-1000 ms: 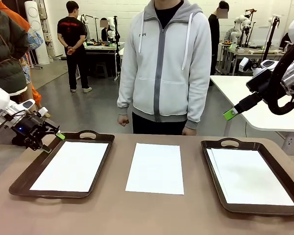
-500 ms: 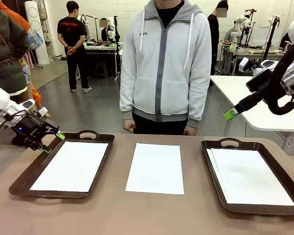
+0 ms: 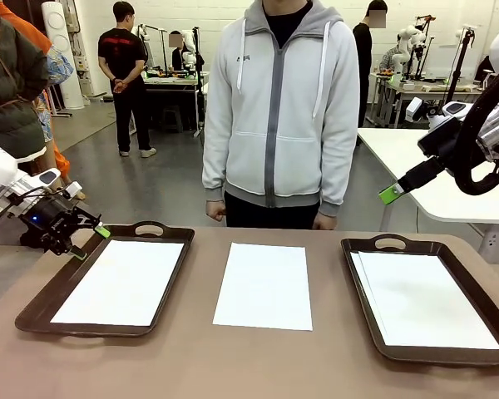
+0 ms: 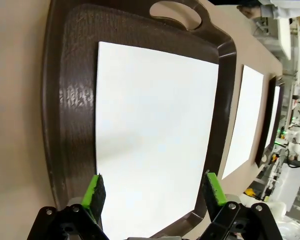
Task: Sort the A4 documents.
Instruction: Receive the A4 Paper.
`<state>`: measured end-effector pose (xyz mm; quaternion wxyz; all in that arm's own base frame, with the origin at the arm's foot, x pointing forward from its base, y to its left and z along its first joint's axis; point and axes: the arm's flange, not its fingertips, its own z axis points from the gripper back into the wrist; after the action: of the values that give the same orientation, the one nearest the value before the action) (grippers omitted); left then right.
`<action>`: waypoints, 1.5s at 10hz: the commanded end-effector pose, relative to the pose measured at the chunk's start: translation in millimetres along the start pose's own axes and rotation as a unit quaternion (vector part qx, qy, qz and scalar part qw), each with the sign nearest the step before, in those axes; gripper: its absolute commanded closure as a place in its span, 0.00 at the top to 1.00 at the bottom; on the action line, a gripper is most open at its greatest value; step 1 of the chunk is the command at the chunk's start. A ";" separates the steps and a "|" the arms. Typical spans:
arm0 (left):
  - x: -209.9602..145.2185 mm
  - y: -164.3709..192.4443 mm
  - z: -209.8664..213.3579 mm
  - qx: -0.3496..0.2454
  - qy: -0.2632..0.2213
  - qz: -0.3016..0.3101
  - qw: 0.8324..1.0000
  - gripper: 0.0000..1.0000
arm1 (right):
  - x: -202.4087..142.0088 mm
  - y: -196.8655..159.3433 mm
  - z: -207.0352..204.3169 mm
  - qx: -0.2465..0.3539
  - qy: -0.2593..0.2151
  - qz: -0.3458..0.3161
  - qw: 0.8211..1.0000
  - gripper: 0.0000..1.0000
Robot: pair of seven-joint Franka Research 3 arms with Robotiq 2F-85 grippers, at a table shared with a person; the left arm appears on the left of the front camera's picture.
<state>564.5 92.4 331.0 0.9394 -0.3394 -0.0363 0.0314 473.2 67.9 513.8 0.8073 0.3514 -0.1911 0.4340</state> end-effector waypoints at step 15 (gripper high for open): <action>-124.7 -112.7 183.7 -0.103 -0.170 -0.419 0.886 1.00 | 0.1 -0.3 -0.7 0.000 0.000 0.000 1.000 1.00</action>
<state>419.7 111.8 536.8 0.8106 -0.3777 -0.3334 -0.2984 473.2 68.2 513.7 0.8072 0.3514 -0.1908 0.4342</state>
